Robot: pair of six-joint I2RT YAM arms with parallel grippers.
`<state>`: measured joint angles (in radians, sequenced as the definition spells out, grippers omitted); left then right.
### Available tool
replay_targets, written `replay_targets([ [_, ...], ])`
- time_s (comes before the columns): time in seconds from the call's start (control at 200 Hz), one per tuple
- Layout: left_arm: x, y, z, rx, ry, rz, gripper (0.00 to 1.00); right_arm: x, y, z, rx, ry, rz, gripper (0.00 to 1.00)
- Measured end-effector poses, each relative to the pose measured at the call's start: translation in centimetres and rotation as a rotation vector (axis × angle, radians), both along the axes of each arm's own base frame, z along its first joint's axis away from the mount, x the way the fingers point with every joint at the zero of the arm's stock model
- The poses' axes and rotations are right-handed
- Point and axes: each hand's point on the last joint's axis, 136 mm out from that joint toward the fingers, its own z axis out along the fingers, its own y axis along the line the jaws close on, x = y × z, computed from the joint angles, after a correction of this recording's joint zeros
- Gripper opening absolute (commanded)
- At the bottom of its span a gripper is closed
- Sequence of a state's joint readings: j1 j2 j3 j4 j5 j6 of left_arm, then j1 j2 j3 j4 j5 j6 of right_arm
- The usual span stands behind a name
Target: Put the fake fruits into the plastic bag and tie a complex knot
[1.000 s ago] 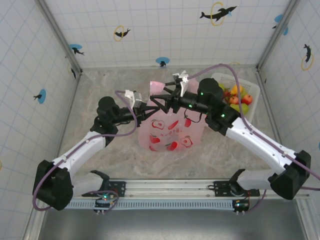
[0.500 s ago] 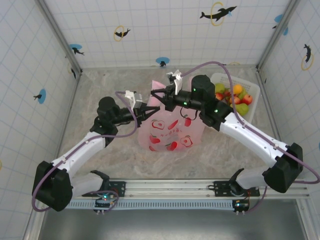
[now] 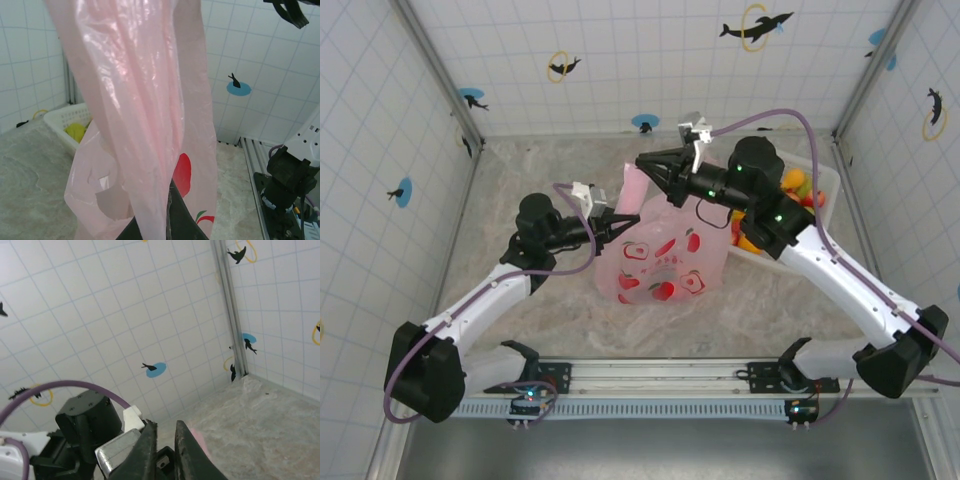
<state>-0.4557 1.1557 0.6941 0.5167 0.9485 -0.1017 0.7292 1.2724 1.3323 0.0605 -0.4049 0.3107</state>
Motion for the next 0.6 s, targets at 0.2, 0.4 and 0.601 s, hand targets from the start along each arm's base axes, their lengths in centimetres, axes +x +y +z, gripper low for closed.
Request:
replay_targets([
  [0.2,0.2,0.0,0.0,0.000,0.000,0.013,0.00,-0.5,-5.6,2.2,-0.015,-0.061,-0.121,0.81],
  [0.4,0.5,0.1,0.0,0.001,0.000,0.030,0.00,-3.5,-13.1,2.9,-0.068,-0.213,-0.277,0.99],
  [0.601,0.6,0.1,-0.1,0.004,0.006,0.037,0.00,-3.4,-14.1,-5.8,-0.252,-0.231,-0.298,0.99],
])
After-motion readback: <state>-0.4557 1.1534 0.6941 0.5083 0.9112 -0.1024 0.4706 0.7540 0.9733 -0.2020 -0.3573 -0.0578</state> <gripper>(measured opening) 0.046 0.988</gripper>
